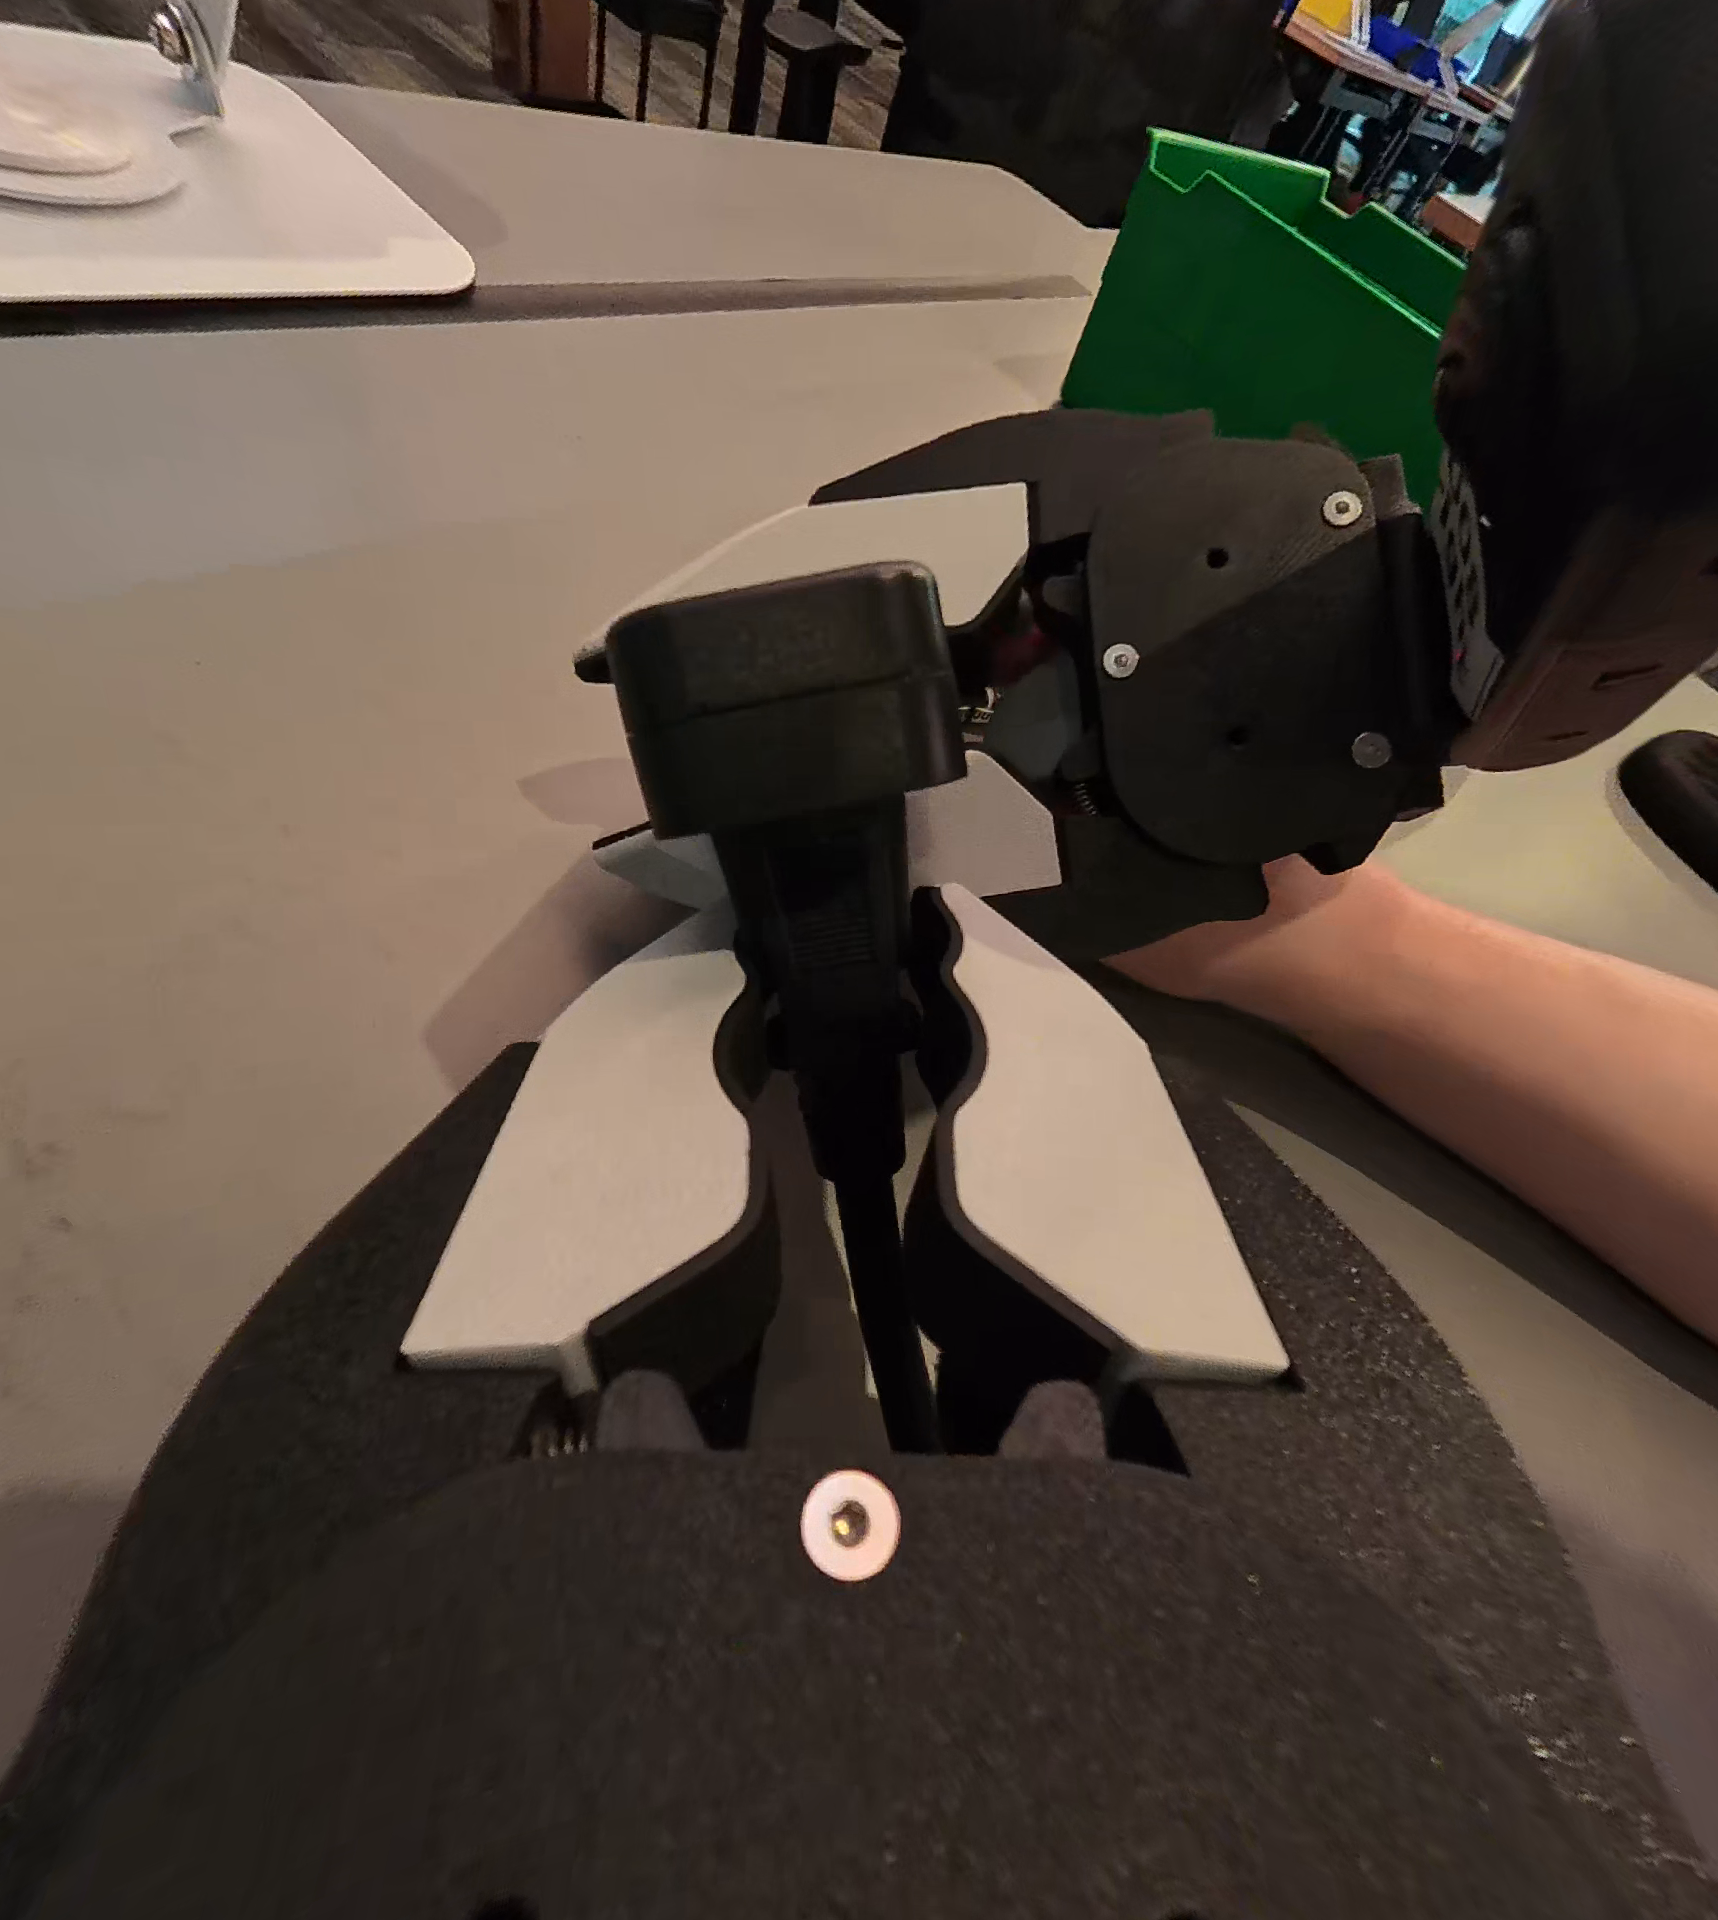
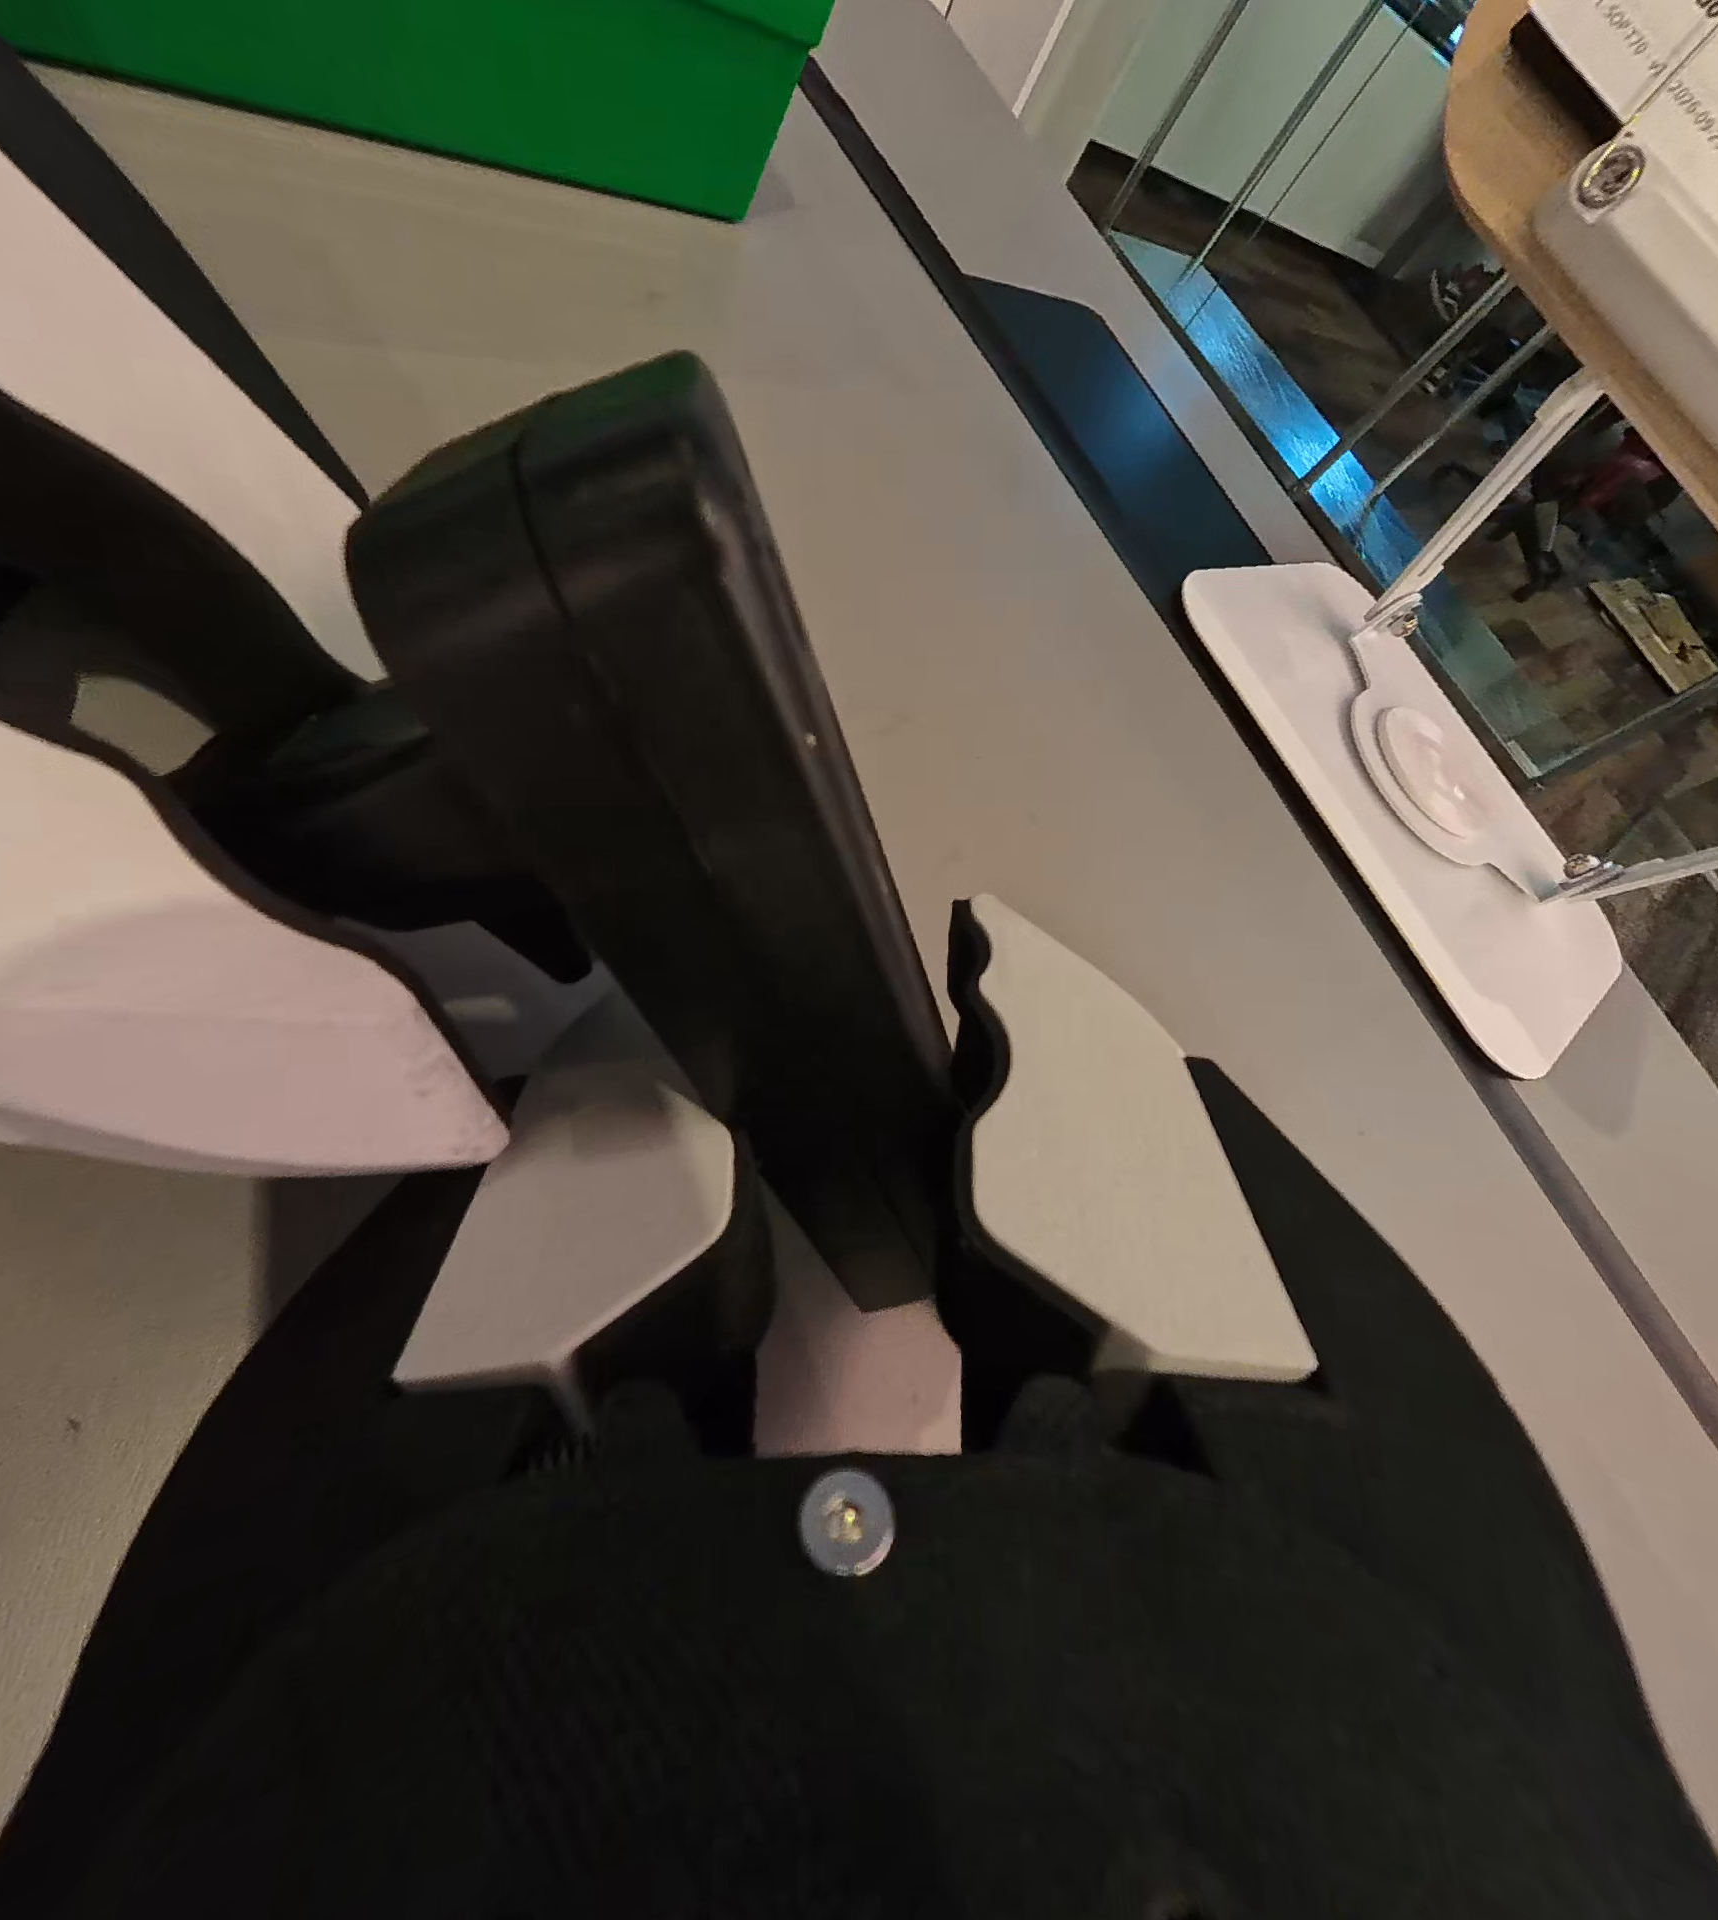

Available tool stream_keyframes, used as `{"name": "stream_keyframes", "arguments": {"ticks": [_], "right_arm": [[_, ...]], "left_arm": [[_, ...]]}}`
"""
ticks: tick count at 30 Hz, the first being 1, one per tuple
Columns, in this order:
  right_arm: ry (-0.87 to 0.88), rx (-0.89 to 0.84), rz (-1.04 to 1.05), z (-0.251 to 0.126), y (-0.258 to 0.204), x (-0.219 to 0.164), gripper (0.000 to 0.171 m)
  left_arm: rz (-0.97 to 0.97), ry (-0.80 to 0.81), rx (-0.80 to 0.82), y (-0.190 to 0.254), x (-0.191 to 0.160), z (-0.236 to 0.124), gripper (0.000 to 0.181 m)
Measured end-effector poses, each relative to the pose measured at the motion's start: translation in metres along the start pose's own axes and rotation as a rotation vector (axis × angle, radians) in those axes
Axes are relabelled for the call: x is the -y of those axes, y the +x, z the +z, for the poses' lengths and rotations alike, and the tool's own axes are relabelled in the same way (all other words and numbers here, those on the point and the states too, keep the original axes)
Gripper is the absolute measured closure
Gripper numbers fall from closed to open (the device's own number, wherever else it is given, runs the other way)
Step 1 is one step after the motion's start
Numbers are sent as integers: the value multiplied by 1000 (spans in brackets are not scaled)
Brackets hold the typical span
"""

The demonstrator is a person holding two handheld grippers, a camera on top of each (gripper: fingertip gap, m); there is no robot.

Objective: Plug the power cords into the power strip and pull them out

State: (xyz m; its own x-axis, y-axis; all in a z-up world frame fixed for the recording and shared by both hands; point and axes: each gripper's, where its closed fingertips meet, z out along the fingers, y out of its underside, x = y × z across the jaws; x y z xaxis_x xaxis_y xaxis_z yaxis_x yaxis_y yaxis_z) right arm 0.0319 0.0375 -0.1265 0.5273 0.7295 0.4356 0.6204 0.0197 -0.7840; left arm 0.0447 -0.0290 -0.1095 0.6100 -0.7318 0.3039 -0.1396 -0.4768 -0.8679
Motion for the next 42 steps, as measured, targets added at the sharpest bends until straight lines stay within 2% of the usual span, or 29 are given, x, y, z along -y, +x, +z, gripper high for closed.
{"name": "stream_keyframes", "arguments": {"ticks": [8,12,18,22,24,27,32,35,37,42], "right_arm": [[40,7,23,-4,1,4,135],[204,39,6,-13,3,22,135],[484,72,-5,-35,7,50,135],[563,88,-41,-48,3,60,136],[609,105,-12,-55,6,66,136],[658,135,4,-66,9,72,136],[749,252,21,-81,-2,89,135],[790,365,20,-88,-16,99,135],[791,468,9,-91,-31,103,135],[795,667,2,-100,-60,110,134]], "left_arm": [[168,28,97,2,6,-2,155],[192,103,33,18,16,-5,153],[127,86,-146,54,31,-20,133],[105,166,-232,60,50,-41,138],[158,223,-279,66,61,-56,139],[254,277,-236,62,70,-71,139],[265,275,-160,39,72,-78,139],[298,315,-222,46,74,-85,139],[388,308,-263,57,70,-88,137],[638,232,-214,72,51,-77,134]]}}
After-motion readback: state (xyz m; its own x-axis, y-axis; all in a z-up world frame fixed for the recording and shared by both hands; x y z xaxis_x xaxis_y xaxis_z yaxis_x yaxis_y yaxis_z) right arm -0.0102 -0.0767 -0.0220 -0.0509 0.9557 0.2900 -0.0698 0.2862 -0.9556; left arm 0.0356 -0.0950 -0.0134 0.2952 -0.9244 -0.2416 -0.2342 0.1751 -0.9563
